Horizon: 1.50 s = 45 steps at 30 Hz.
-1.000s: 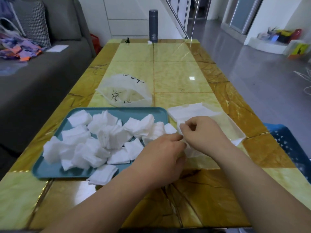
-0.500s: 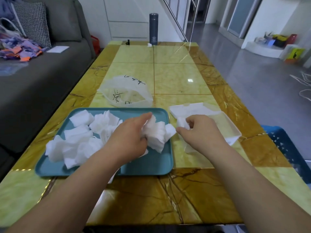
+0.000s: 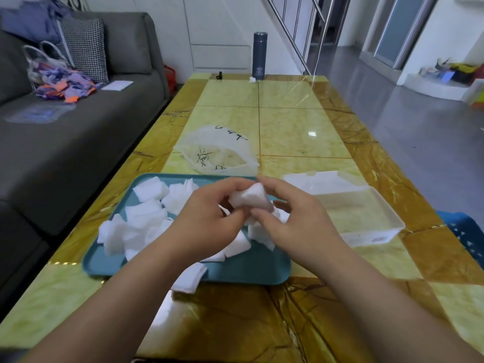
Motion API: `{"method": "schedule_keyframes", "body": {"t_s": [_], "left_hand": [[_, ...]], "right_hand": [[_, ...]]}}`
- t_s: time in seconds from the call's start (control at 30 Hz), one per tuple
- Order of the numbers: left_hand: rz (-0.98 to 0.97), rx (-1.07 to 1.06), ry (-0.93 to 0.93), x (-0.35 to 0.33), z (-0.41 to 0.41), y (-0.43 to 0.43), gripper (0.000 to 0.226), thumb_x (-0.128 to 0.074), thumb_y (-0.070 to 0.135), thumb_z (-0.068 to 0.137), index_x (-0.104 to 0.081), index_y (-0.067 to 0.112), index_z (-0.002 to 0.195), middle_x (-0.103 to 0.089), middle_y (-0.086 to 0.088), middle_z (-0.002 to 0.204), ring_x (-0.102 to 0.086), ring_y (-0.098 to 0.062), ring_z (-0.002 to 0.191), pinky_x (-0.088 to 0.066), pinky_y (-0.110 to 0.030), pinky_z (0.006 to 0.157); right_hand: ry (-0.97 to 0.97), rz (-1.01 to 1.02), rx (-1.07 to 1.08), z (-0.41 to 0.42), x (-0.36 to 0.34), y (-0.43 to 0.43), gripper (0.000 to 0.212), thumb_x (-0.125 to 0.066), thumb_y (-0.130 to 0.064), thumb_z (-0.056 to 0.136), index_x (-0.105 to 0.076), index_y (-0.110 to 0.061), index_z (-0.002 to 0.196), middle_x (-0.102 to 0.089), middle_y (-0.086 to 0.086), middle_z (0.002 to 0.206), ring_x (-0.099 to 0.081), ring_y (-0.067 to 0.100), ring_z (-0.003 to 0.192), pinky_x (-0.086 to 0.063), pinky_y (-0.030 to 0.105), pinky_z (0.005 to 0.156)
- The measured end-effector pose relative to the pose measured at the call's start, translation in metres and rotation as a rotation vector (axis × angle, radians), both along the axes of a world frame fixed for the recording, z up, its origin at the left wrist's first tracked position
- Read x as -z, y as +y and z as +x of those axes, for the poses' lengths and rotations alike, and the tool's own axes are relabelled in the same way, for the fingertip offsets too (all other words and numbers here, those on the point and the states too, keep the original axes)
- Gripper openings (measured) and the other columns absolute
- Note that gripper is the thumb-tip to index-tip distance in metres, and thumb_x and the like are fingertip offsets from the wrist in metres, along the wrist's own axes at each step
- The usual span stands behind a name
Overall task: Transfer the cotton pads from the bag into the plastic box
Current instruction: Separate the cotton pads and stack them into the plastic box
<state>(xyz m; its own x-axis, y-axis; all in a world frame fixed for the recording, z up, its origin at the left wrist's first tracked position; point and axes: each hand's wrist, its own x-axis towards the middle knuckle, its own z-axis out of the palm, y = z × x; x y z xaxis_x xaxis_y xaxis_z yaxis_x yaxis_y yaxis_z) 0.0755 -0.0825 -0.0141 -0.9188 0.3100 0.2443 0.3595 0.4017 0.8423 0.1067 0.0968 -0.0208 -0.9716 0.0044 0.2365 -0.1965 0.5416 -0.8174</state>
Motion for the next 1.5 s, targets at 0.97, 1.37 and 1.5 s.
{"method": "schedule_keyframes", "body": {"t_s": [0.97, 1.37, 1.5], "left_hand": [[0.043, 0.050, -0.278, 0.002, 0.028, -0.022, 0.018, -0.072, 0.011, 0.093, -0.075, 0.023, 0.106, -0.077, -0.001, 0.088, -0.076, -0.021, 0.070, -0.055, -0.025, 0.054], [-0.695, -0.078, -0.079, 0.043, -0.003, -0.014, 0.045, -0.069, 0.035, 0.091, -0.062, 0.027, 0.135, -0.063, 0.004, 0.127, -0.060, -0.020, 0.117, -0.050, -0.035, 0.098], [-0.542, -0.015, -0.290, 0.036, -0.005, -0.009, 0.051, -0.072, 0.020, 0.085, -0.062, 0.030, 0.134, -0.064, 0.009, 0.099, -0.065, -0.011, 0.087, -0.052, -0.019, 0.071]], "right_hand": [[-0.200, -0.226, -0.007, 0.030, -0.001, -0.010, 0.017, -0.087, -0.021, 0.083, -0.078, -0.020, 0.096, -0.081, 0.001, 0.087, -0.079, 0.022, 0.084, -0.063, 0.053, 0.084], [-0.369, -0.283, 0.139, 0.018, 0.018, -0.003, 0.018, -0.069, -0.028, 0.092, -0.060, -0.016, 0.101, -0.077, 0.011, 0.099, -0.078, 0.025, 0.090, -0.065, 0.051, 0.082], [-0.383, -0.295, 0.127, 0.017, 0.017, -0.003, 0.020, -0.070, -0.029, 0.095, -0.059, -0.014, 0.104, -0.076, 0.011, 0.102, -0.079, 0.014, 0.084, -0.064, 0.052, 0.085]]}}
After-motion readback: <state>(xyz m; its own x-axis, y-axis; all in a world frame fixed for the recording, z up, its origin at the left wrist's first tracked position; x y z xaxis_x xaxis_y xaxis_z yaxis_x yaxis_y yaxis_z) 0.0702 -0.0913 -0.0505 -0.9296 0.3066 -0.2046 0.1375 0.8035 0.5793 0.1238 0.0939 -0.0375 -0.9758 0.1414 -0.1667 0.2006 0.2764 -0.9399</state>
